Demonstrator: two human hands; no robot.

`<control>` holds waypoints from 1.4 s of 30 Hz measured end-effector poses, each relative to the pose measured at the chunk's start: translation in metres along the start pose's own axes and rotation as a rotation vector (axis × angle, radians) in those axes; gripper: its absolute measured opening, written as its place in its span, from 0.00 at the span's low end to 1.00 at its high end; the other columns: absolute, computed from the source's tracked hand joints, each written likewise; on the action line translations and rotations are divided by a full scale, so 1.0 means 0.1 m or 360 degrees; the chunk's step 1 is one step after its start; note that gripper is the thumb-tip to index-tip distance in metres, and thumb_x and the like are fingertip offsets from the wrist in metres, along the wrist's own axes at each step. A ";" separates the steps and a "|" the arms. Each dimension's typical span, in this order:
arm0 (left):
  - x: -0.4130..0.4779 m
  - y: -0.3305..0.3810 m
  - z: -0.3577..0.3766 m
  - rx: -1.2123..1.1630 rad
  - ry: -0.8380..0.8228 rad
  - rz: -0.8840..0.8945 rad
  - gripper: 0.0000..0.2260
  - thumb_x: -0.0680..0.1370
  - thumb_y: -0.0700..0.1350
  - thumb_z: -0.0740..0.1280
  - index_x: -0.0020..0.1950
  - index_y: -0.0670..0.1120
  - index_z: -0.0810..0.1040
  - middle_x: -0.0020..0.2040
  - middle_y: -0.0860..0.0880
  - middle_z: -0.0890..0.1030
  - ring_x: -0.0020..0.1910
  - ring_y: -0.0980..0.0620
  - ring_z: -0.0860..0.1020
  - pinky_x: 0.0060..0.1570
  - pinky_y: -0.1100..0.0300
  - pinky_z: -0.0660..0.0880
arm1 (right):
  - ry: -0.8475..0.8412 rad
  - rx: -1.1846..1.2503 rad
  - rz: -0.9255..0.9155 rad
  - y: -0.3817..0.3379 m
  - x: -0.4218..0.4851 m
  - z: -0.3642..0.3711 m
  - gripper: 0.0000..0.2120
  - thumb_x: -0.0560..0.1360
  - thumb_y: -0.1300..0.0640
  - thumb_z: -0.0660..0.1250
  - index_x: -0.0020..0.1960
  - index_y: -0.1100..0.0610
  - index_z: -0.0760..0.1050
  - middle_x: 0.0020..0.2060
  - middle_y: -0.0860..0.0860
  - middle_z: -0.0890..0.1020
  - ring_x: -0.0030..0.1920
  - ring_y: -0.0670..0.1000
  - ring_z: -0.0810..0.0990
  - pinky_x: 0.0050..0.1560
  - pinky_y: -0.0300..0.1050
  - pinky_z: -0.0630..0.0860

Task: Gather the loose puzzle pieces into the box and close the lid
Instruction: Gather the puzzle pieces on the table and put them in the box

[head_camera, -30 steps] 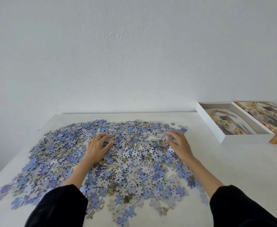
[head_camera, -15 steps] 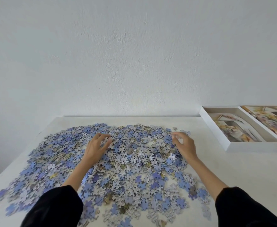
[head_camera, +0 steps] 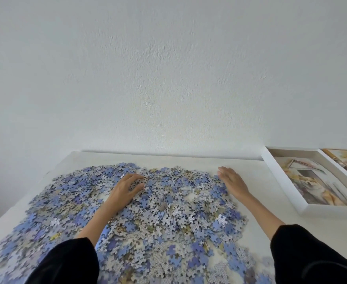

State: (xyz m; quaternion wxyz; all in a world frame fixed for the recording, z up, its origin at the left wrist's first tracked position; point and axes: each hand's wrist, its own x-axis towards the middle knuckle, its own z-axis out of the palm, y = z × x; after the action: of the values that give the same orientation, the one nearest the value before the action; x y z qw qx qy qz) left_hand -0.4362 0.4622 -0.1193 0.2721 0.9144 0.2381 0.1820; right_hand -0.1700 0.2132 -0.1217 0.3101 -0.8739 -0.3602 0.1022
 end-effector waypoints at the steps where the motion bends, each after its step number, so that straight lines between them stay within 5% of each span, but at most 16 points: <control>1: 0.00 0.00 0.01 0.0003 -0.0001 0.0008 0.16 0.79 0.49 0.60 0.66 0.46 0.71 0.66 0.48 0.71 0.63 0.50 0.71 0.63 0.57 0.68 | -0.0028 0.0005 -0.0056 -0.05 -0.01 0.04 0.24 0.80 0.44 0.48 0.73 0.51 0.59 0.74 0.48 0.58 0.74 0.49 0.52 0.71 0.49 0.49; 8: -0.01 -0.03 0.00 -0.0024 0.0020 0.0025 0.16 0.80 0.49 0.60 0.65 0.45 0.72 0.65 0.47 0.72 0.63 0.50 0.72 0.63 0.55 0.69 | -0.0166 0.0062 -0.0298 -0.21 -0.14 0.22 0.18 0.80 0.52 0.54 0.70 0.47 0.64 0.71 0.46 0.63 0.73 0.47 0.57 0.70 0.48 0.52; 14: 0.00 -0.03 0.01 -0.0038 0.0035 0.0019 0.15 0.80 0.49 0.60 0.65 0.46 0.72 0.64 0.47 0.73 0.61 0.51 0.73 0.60 0.60 0.68 | 0.0002 0.0652 -0.0281 -0.35 -0.11 0.17 0.13 0.80 0.56 0.56 0.61 0.47 0.73 0.59 0.42 0.75 0.64 0.51 0.72 0.62 0.41 0.65; 19: 0.00 -0.03 0.00 -0.0014 0.0029 0.0028 0.16 0.80 0.49 0.60 0.65 0.45 0.72 0.64 0.47 0.73 0.61 0.51 0.73 0.60 0.62 0.67 | -0.0194 0.0342 -0.0311 -0.48 0.18 0.19 0.16 0.80 0.50 0.55 0.66 0.47 0.70 0.67 0.46 0.71 0.68 0.48 0.66 0.68 0.51 0.61; 24: 0.00 -0.03 -0.01 -0.0108 0.0030 0.0042 0.14 0.80 0.48 0.61 0.64 0.46 0.73 0.64 0.48 0.73 0.58 0.55 0.74 0.59 0.64 0.69 | -0.0323 -0.0176 -0.0454 -0.56 0.27 0.37 0.17 0.80 0.49 0.54 0.68 0.47 0.67 0.68 0.46 0.69 0.69 0.48 0.64 0.67 0.47 0.60; 29: -0.09 -0.20 -0.47 -0.0459 0.0272 -0.0085 0.10 0.79 0.46 0.62 0.59 0.51 0.76 0.59 0.53 0.77 0.55 0.56 0.77 0.53 0.65 0.71 | -0.0133 -0.0023 -0.0544 -0.49 0.20 0.39 0.13 0.79 0.50 0.58 0.61 0.47 0.75 0.60 0.44 0.76 0.62 0.46 0.72 0.58 0.41 0.65; 34: -0.45 -0.85 -1.24 -0.0278 0.0603 -0.0352 0.12 0.80 0.47 0.61 0.60 0.48 0.77 0.60 0.52 0.77 0.59 0.54 0.74 0.58 0.58 0.68 | -0.0090 -0.0089 -0.0590 -0.48 0.22 0.41 0.13 0.78 0.49 0.59 0.59 0.46 0.76 0.59 0.44 0.78 0.60 0.46 0.74 0.57 0.46 0.72; 38: -0.78 -1.37 -1.43 0.0044 0.0520 -0.0716 0.15 0.81 0.45 0.58 0.65 0.41 0.73 0.65 0.41 0.74 0.66 0.43 0.70 0.65 0.51 0.63 | -0.0040 -0.0106 -0.0626 -0.41 0.24 0.42 0.12 0.77 0.47 0.59 0.58 0.44 0.76 0.57 0.44 0.79 0.56 0.44 0.76 0.52 0.46 0.75; 42: -0.91 -1.48 -1.37 0.0103 0.0394 -0.0795 0.20 0.82 0.50 0.53 0.71 0.43 0.67 0.70 0.43 0.69 0.69 0.45 0.67 0.68 0.54 0.60 | -0.0010 -0.0125 -0.0646 -0.46 0.24 0.44 0.12 0.76 0.48 0.60 0.57 0.44 0.76 0.56 0.44 0.79 0.53 0.44 0.76 0.48 0.45 0.76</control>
State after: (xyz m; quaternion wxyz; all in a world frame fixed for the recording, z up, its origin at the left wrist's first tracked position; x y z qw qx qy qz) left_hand -0.6242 0.5793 -0.1169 0.2481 0.8064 0.4931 0.2120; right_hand -0.1964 0.2752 -0.1270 0.2888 -0.7944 -0.5337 0.0262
